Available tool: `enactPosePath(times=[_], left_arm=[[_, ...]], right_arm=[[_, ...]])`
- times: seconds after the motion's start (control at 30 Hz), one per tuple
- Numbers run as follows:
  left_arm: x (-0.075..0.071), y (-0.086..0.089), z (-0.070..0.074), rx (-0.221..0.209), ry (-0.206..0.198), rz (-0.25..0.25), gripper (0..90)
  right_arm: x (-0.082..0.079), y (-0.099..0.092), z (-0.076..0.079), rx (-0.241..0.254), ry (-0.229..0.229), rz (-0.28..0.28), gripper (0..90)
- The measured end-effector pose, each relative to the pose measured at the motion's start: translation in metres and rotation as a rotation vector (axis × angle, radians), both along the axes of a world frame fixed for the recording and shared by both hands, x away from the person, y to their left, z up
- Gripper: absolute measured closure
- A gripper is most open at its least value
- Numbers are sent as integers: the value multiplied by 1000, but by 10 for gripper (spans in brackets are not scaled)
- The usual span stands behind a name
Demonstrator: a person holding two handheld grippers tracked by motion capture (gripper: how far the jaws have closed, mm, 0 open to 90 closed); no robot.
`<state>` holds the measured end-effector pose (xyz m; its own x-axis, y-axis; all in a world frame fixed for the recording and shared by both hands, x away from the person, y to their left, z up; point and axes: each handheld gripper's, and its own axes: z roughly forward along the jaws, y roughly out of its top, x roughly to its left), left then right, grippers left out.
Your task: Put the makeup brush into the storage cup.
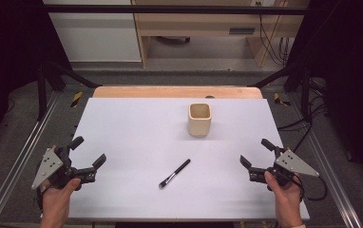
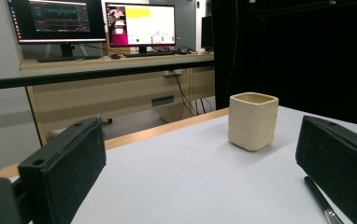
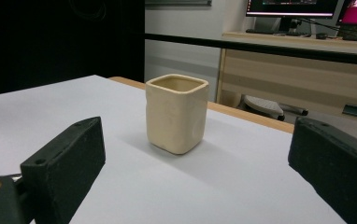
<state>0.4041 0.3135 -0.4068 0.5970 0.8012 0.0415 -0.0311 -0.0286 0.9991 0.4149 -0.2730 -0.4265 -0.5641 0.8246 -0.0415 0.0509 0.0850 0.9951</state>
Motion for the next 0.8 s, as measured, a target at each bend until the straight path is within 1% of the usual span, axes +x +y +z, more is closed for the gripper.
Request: enactPosePath(times=[0.07,0.1,0.2,0.27,0.3,0.33,0.4,0.43,0.47,0.53,0.57,0.63,0.7,0.8], left_arm=[[-1,-1,1,-1,0,-4,17],[-1,-2,1,-4,-3,-5,16],[-2,-7,3,0,2,-4,14],[-3,-11,6,-6,7,-14,14],[-3,-13,8,-6,11,-11,14],[-3,-16,10,7,19,-9,15],[-3,-24,15,38,29,-20,16],[-2,-29,17,54,45,-23,16],[-2,-31,17,66,52,-28,16],[-2,-42,21,97,55,-51,16],[-2,-44,21,96,57,-53,17],[0,-52,24,113,66,-68,18],[2,-59,29,115,76,-87,18],[6,-69,38,149,78,-102,17]], right_arm=[[1,1,-1,-6,-11,-4,39],[0,1,-1,-9,-8,-6,39],[0,2,-1,0,-15,-10,38],[-1,1,0,5,-15,-10,37],[-2,1,0,7,-14,-9,37],[-2,1,0,8,-18,-9,36],[-3,0,0,14,-13,-10,36],[-4,0,0,15,-15,-10,36],[-4,0,0,15,-14,-11,36],[-5,-1,0,14,-10,-12,35],[-6,-1,0,19,-12,-15,34],[-6,-2,0,26,-15,-15,34],[-7,-3,0,30,-12,-18,34],[-7,-3,0,25,-12,-17,34]])
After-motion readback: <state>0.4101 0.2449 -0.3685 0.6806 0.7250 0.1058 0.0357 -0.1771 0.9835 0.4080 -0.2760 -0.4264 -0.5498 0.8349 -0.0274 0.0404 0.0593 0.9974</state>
